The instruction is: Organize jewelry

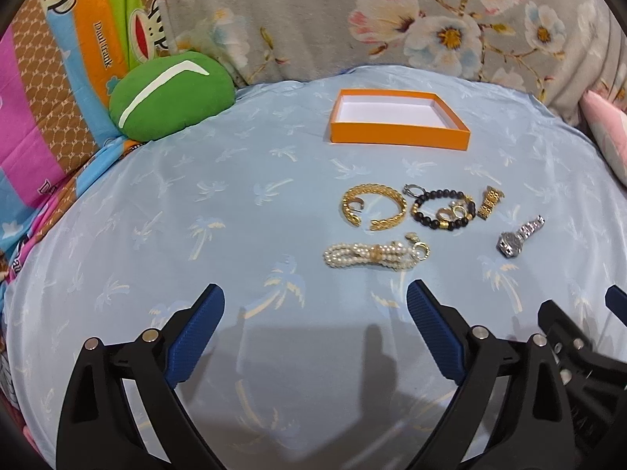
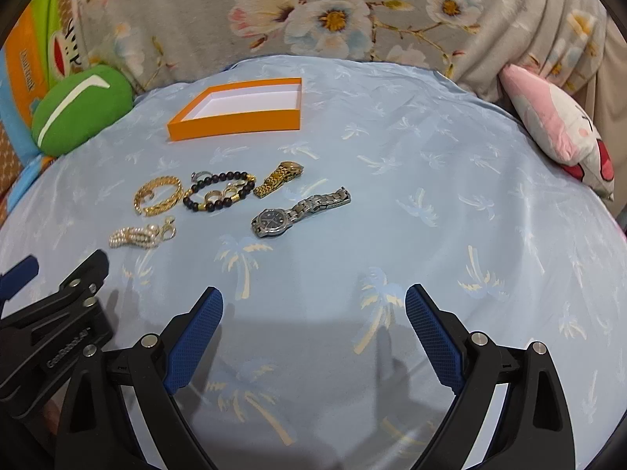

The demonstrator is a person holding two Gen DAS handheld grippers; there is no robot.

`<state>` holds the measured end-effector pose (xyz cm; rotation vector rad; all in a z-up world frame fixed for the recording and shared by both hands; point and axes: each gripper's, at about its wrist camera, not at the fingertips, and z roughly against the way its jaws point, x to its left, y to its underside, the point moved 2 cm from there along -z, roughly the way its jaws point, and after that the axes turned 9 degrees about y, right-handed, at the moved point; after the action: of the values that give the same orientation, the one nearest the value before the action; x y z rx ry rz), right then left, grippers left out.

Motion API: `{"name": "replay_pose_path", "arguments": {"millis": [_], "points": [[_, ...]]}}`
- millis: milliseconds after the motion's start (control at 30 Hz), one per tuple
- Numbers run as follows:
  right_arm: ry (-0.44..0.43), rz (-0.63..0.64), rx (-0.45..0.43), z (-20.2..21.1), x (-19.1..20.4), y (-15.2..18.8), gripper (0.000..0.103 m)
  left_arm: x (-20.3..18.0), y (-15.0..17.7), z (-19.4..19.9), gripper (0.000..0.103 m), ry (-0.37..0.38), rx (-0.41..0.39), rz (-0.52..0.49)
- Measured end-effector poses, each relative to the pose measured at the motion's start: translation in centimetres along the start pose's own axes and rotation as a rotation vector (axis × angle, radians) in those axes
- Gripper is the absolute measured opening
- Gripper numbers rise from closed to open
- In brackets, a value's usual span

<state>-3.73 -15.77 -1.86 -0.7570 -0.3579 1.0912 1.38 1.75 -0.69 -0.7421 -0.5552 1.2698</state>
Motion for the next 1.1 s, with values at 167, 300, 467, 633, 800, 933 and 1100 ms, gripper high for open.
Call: {"name": "replay_pose_path", "arguments": {"millis": [167, 300, 467, 633, 800, 933, 1100], "points": [[-0.035, -0.063, 0.066, -1.8, -0.3, -1.4, 0.092, 2.2, -0.6, -0.6, 0.093, 0.021, 0.030, 0.029], [-0.021, -0.061, 0.055, -2.5, 0.5, -2.9, 0.092, 4.3, -1.2, -0.9, 0.093, 0.034, 0.041, 0.074], [-0.023, -0.063, 0.099, -4.2, 1.9, -3.9, 0.084, 5.4, -2.0, -1.2, 0.093, 0.043, 0.045, 0.084], [-0.028, -0.091, 0.150, -5.9, 2.7, -4.1, 0.074, 5.2, -2.5, -1.5, 0.093, 0.070, 0.053, 0.071], [-0.008, -0.093, 0.150, -6.4, 3.4, -4.5, 0.063, 4.4, -3.0, -1.8, 0.093, 0.089, 0.047, 0.044], [0.032, -0.071, 0.136, -6.6, 3.7, -4.6, 0.055, 3.6, -3.2, -2.3, 0.093, 0.122, 0.061, 0.028], [0.022, -0.043, 0.122, -6.3, 2.7, -4.2, 0.035, 2.3, -3.2, -3.1, 0.093, 0.145, 0.080, -0.010]]}}
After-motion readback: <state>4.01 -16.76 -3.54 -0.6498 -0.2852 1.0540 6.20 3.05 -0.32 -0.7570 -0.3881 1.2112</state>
